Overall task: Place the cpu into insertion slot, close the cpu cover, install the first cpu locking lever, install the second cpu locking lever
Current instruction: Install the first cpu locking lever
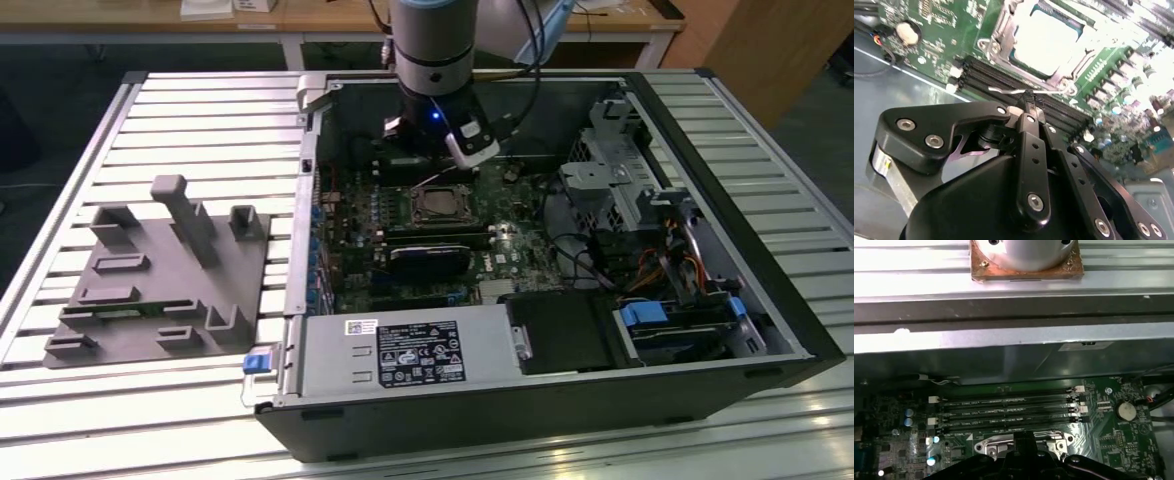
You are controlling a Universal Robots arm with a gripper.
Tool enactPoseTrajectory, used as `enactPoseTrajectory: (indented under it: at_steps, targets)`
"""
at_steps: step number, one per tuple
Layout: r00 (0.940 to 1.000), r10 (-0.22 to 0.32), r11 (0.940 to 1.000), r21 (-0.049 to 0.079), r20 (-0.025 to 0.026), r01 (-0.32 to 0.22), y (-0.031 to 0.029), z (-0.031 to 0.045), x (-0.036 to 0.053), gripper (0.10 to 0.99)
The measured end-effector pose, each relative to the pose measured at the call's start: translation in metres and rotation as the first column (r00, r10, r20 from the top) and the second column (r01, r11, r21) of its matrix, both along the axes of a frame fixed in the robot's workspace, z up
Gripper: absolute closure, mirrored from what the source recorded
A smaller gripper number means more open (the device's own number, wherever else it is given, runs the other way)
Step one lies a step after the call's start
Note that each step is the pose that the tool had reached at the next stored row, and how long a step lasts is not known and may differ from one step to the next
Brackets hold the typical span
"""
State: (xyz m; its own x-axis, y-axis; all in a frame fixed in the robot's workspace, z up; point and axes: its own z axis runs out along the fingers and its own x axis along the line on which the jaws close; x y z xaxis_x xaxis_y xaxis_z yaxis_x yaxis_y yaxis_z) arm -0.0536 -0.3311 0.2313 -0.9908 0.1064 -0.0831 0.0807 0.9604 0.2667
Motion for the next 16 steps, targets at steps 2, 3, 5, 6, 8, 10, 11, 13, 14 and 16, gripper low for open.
enactPoseTrajectory:
  at_steps: [2, 3, 5, 6, 8, 10, 11, 13, 14, 16]
  targets:
    - [0.9999, -0.001, 1.0000, -0.004, 0.0103, 0.001, 0.0000, -0.0015, 0.0000, 0.980]
    - [0.9999, -0.002, 1.0000, -0.005, 0.0122, 0.002, 0.0000, -0.0024, 0.0001, 0.980]
    - [0.9999, -0.006, 1.0000, -0.005, 0.0138, 0.006, 0.0000, -0.0040, 0.0002, 0.980]
    - [0.9998, -0.014, 0.9999, -0.005, 0.0140, 0.015, 0.0000, -0.0046, 0.0002, 0.980]
    - [0.9992, -0.038, 0.9993, -0.006, 0.0138, 0.038, 0.0000, -0.0058, 0.0002, 0.980]
    - [0.9982, -0.059, 0.9982, -0.006, 0.0138, 0.059, 0.0002, -0.0066, 0.0004, 0.980]
    - [0.9976, -0.068, 0.9977, -0.006, 0.0138, 0.068, 0.0004, -0.0070, 0.0006, 0.980]
    - [0.9968, -0.078, 0.9969, -0.006, 0.0139, 0.079, 0.0013, -0.0077, 0.0009, 0.980]
    - [0.9965, -0.082, 0.9966, -0.006, 0.0139, 0.082, 0.0020, -0.0081, 0.0010, 0.980]
    - [0.9960, -0.088, 0.9961, -0.006, 0.0139, 0.088, 0.0037, -0.0087, 0.0012, 0.980]
